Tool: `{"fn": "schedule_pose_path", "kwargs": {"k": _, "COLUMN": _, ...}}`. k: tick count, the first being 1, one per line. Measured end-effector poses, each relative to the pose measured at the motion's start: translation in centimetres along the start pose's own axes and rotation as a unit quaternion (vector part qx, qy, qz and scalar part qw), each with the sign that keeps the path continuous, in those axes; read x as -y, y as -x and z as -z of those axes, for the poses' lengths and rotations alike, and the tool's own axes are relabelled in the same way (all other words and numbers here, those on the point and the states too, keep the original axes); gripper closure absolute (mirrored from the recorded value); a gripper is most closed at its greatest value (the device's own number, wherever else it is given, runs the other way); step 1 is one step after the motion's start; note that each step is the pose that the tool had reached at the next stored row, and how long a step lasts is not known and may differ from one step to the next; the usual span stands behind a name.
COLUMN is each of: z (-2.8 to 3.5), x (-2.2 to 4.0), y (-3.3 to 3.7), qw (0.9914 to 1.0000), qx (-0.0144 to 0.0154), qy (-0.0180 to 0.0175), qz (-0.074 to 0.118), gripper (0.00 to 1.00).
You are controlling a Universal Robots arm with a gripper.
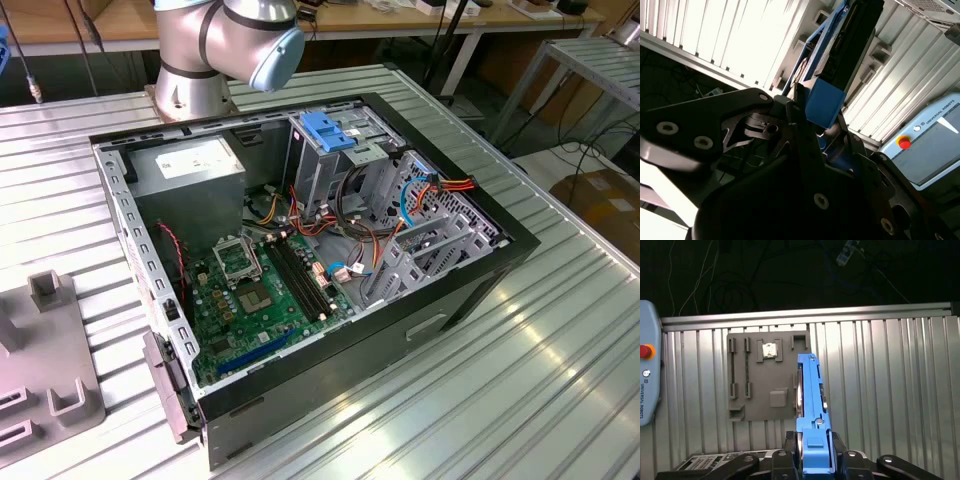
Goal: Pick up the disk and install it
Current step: 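Pick up the disk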
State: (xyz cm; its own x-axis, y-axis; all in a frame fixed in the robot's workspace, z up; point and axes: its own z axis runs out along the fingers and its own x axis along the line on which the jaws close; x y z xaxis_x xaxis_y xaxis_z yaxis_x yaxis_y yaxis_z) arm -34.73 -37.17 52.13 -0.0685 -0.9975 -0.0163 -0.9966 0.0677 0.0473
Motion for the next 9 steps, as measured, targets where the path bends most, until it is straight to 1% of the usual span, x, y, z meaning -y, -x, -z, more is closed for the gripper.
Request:
{"fn": "schedule_pose_path", "kwargs": {"k": 1, "z": 0.06, "x": 0.25, "y": 0.02, "qw": 1.00000, "qx": -0.0002, "qy": 0.0000, "qz": 0.000, "gripper": 0.63}}
{"fn": "schedule_pose_path", "kwargs": {"k": 4, "z": 0.14, "x": 1.61, "y": 0.11, "qw": 1.00000, "qx": -0.0004, "qy": 0.0001, "qz": 0.000, "gripper": 0.63}}
{"fn": "schedule_pose_path", "kwargs": {"k": 5, "z": 0.16, "x": 2.45, "y": 0.17, "qw": 1.00000, "qx": -0.0005, "qy": 0.0001, "qz": 0.000, "gripper": 0.63}}
{"fn": "schedule_pose_path", "kwargs": {"k": 6, "z": 0.20, "x": 3.15, "y": 0.22, "qw": 1.00000, "qx": -0.0007, "qy": 0.0001, "qz": 0.000, "gripper": 0.63}}
{"fn": "schedule_pose_path", "kwargs": {"k": 9, "z": 0.27, "x": 4.65, "y": 0.32, "qw": 1.00000, "qx": -0.0008, "qy": 0.0003, "qz": 0.000, "gripper": 0.63}}
